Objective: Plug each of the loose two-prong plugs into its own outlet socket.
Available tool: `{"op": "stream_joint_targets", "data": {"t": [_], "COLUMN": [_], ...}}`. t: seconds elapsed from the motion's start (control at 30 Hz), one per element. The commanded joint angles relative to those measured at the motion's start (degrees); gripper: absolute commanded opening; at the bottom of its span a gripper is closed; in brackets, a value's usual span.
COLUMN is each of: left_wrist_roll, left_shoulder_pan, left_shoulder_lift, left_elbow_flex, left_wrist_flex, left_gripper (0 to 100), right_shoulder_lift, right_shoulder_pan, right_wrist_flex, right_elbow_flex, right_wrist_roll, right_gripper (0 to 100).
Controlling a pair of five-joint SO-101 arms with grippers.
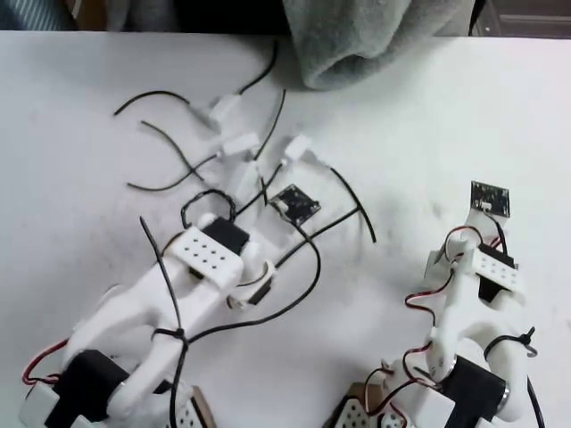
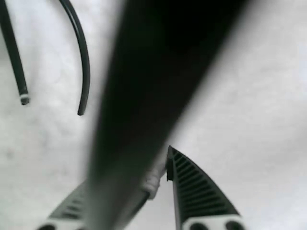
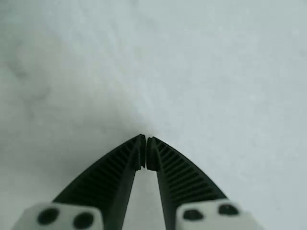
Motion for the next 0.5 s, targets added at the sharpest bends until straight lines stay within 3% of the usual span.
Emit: {"op": "stream_joint_targets", "data": {"t": [0.0, 0.1, 0.2, 0.47], "left_wrist_roll": [0.8, 0.8, 0.5, 0.4], "left_shoulder_pan": [0.5, 0.5, 0.7, -1.2], "left_shoulder_lift": [-0.6, -0.6, -0.5, 0.0], "left_elbow_flex": [-1.1, -5.2, -8.3, -4.6], "left_wrist_flex": [0.9, 5.1, 7.4, -0.2], "left_gripper": [10, 20, 24, 25], "right_shoulder_lift": [-1.5, -1.5, -1.5, -1.5], "right_shoulder_pan": [-0.5, -0.5, -0.5, -0.5], "right_wrist_flex": [-0.8, -0.8, -0.8, -0.8], "right_elbow_flex": [-0.2, -0.2, -0.2, -0.2], "right_wrist_roll": [-0.5, -0.5, -0.5, -0.5], "right_gripper": [2.1, 2.1, 2.1, 2.1]}}
